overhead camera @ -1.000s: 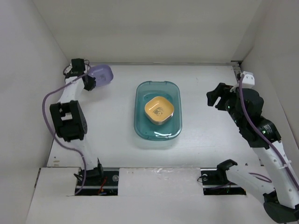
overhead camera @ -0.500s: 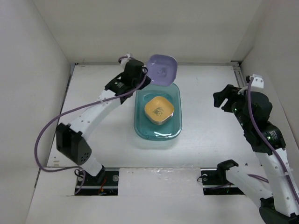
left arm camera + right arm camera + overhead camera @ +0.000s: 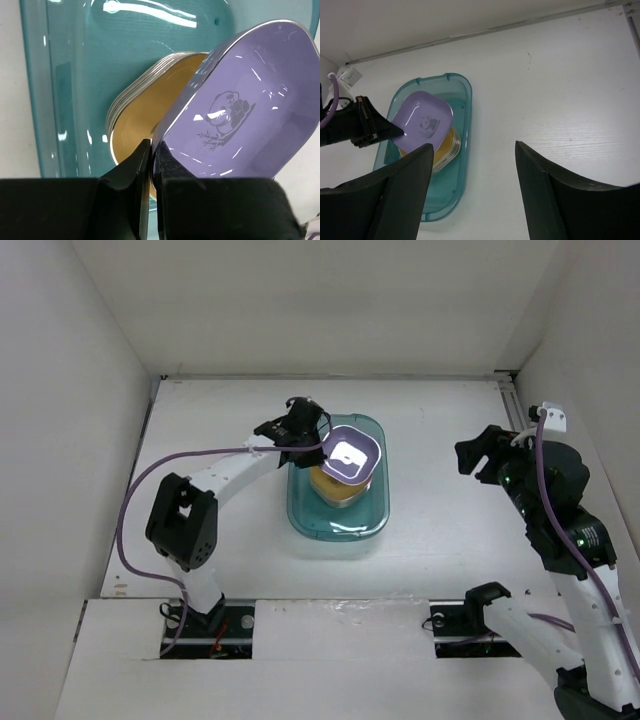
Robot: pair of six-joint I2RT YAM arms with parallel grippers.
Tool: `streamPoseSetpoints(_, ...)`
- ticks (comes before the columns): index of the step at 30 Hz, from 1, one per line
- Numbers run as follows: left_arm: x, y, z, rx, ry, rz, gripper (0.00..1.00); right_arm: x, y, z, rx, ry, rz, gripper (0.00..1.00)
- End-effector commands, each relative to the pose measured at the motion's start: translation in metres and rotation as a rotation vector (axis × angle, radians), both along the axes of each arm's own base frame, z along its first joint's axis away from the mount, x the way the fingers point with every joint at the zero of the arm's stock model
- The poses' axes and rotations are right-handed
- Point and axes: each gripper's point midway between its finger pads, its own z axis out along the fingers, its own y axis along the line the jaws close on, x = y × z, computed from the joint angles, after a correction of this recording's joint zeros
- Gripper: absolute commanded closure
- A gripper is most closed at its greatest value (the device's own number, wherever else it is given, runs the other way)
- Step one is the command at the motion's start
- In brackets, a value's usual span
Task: Place the plates into the plastic bin on the countertop
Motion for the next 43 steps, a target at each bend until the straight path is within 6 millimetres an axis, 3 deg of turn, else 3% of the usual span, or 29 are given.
streamPoseSetpoints(1, -0.003, 0.003, 0.042, -0.044, -0.108, -0.044, 1.00, -0.001, 0.001, 0.011, 0.009, -0.033, 0.013, 0.28)
streamPoseSetpoints(7, -0.018, 0.017, 0.039, -0.028, -0.094, -0.055, 0.94, -0.003, 0.002, 0.005, 0.000, -0.024, 0.024, 0.28)
streamPoseSetpoints(9, -0.020, 0.021, 0.038, -0.019, -0.097, -0.047, 0.85, -0.003, 0.002, 0.005, 0.000, -0.024, 0.024, 0.28)
streamPoseSetpoints(12, -0.020, 0.030, 0.033, -0.011, -0.086, -0.029, 0.81, -0.003, 0.004, 0.005, 0.002, -0.024, 0.035, 0.28)
streamPoseSetpoints(16, -0.027, 0.036, 0.041, -0.008, -0.094, -0.023, 0.56, -0.005, 0.008, 0.009, 0.009, -0.033, 0.057, 0.28)
streamPoseSetpoints(17, -0.028, 0.037, 0.048, -0.018, -0.110, -0.023, 0.39, -0.006, 0.007, 0.014, 0.004, -0.046, 0.059, 0.27)
streamPoseSetpoints(18, -0.031, 0.038, 0.052, -0.031, -0.117, -0.014, 0.31, -0.006, 0.009, 0.014, 0.006, -0.045, 0.069, 0.27)
streamPoseSetpoints(19, -0.031, 0.041, 0.062, -0.036, -0.144, -0.005, 0.21, -0.008, 0.008, 0.016, -0.004, -0.047, 0.072, 0.13)
streamPoseSetpoints(20, -0.034, 0.050, 0.082, -0.039, -0.196, 0.020, 0.01, -0.009, 0.005, 0.016, -0.009, -0.040, 0.057, 0.08)
streamPoseSetpoints(21, -0.036, 0.055, 0.091, -0.038, -0.218, 0.033, 0.00, -0.011, 0.002, 0.021, -0.010, -0.047, 0.048, 0.00)
streamPoseSetpoints(24, -0.045, 0.083, 0.132, -0.020, -0.322, 0.112, 0.00, -0.020, -0.009, 0.021, -0.049, -0.020, 0.013, 0.00)
streamPoseSetpoints(25, -0.051, 0.092, 0.134, 0.004, -0.330, 0.124, 0.00, -0.025, -0.010, 0.030, -0.054, -0.034, 0.014, 0.00)
streamPoseSetpoints(27, -0.063, 0.117, 0.155, 0.022, -0.404, 0.194, 0.00, -0.034, -0.016, 0.032, -0.071, -0.026, 0.003, 0.00)
streamPoseSetpoints(29, -0.078, 0.136, 0.151, 0.056, -0.418, 0.219, 0.00, -0.049, -0.023, 0.040, -0.091, -0.057, -0.001, 0.00)
streamPoseSetpoints(30, -0.089, 0.152, 0.167, 0.048, -0.476, 0.262, 0.00, -0.050, -0.024, 0.038, -0.103, -0.047, 0.001, 0.00)
streamPoseSetpoints(31, -0.097, 0.161, 0.160, 0.069, -0.479, 0.270, 0.00, -0.056, -0.028, 0.042, -0.111, -0.061, -0.008, 0.00)
streamPoseSetpoints(36, -0.136, 0.214, 0.170, 0.095, -0.593, 0.395, 0.00, -0.074, -0.032, 0.034, -0.151, -0.039, 0.015, 0.00)
streamPoseSetpoints(37, -0.147, 0.226, 0.182, 0.061, -0.638, 0.436, 0.00, -0.078, -0.033, 0.035, -0.149, -0.045, 0.015, 0.00)
streamPoseSetpoints(43, -0.171, 0.247, 0.200, 0.001, -0.701, 0.503, 0.00, -0.094, -0.048, 0.040, -0.138, -0.082, -0.040, 0.00)
